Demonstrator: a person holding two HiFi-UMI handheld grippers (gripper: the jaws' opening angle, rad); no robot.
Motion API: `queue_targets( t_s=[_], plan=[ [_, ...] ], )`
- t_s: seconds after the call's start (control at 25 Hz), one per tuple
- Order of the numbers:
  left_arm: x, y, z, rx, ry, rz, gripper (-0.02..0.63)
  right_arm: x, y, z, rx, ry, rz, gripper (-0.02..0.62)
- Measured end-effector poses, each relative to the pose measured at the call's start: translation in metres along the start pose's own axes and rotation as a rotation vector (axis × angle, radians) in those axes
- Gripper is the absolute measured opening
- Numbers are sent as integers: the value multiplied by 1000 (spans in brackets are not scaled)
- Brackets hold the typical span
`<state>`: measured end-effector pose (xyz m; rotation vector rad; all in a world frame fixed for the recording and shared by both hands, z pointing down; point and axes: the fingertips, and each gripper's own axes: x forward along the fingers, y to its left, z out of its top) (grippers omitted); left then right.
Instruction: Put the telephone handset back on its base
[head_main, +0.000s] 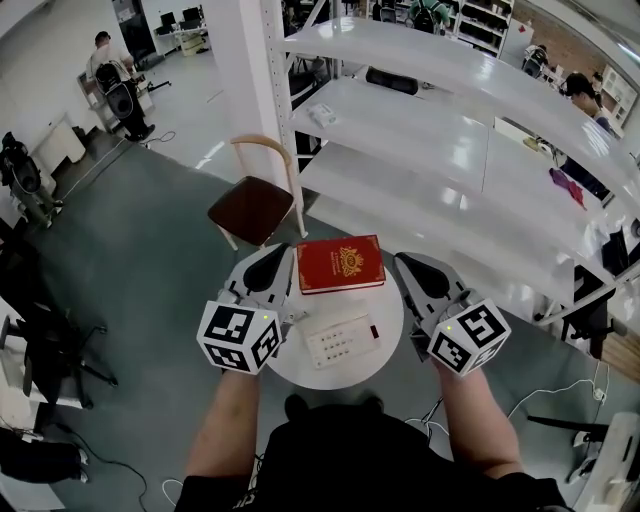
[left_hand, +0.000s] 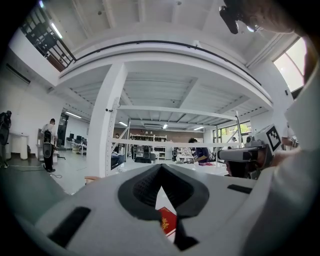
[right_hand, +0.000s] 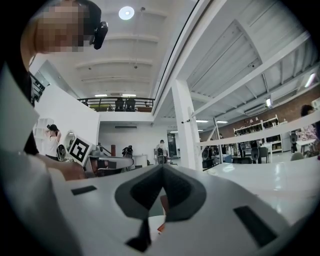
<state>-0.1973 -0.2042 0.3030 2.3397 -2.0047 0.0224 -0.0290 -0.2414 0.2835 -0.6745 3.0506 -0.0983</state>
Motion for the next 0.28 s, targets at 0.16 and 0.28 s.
queue_targets(
  t_s=[0.16,0.28],
  plan=[
    [-2,0,-2,-4,11,0,6,0,1,0,4,0,7,3],
    [-3,-1,-4,-9,21,1,6,-1,2,-2,10,4,11,3]
  ],
)
